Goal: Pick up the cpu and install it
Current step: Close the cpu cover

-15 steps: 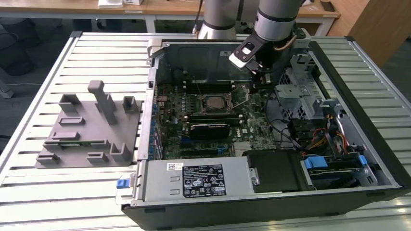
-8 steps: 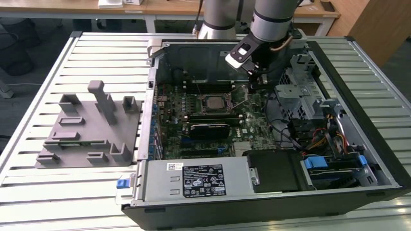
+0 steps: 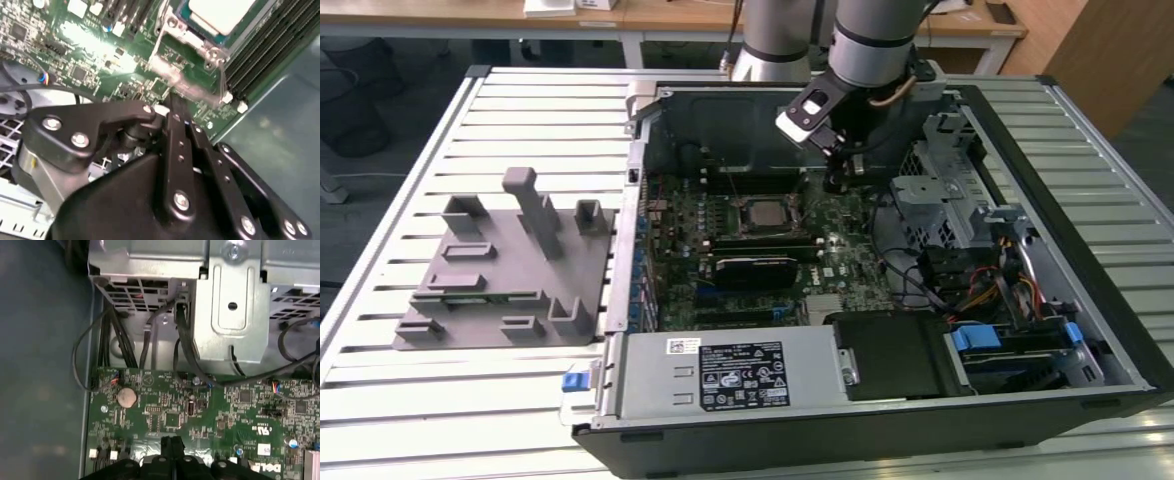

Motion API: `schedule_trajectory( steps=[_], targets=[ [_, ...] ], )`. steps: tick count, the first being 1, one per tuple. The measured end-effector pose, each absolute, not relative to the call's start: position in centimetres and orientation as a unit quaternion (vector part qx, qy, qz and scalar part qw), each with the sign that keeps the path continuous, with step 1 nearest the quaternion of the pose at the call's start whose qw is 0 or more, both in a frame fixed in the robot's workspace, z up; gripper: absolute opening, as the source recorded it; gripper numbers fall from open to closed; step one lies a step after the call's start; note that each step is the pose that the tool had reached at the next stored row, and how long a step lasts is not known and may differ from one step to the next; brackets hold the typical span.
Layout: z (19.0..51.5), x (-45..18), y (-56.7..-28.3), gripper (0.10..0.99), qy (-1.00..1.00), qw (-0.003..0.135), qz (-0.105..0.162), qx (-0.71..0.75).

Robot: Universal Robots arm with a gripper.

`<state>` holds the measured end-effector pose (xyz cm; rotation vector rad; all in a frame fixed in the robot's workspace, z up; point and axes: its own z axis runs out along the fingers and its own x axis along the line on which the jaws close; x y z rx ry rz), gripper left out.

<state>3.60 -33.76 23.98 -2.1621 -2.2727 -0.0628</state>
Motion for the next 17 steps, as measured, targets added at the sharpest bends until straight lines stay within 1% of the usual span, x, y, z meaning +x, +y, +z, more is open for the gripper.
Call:
schedule_trajectory(
  steps=[5, 17],
  targets=[
    [24.0, 3.1, -33.7, 0.106, -0.724, 0.004, -0.022, -0.689],
    [24.0, 0.8, -33.8, 0.106, -0.724, 0.005, -0.023, -0.689]
  ],
)
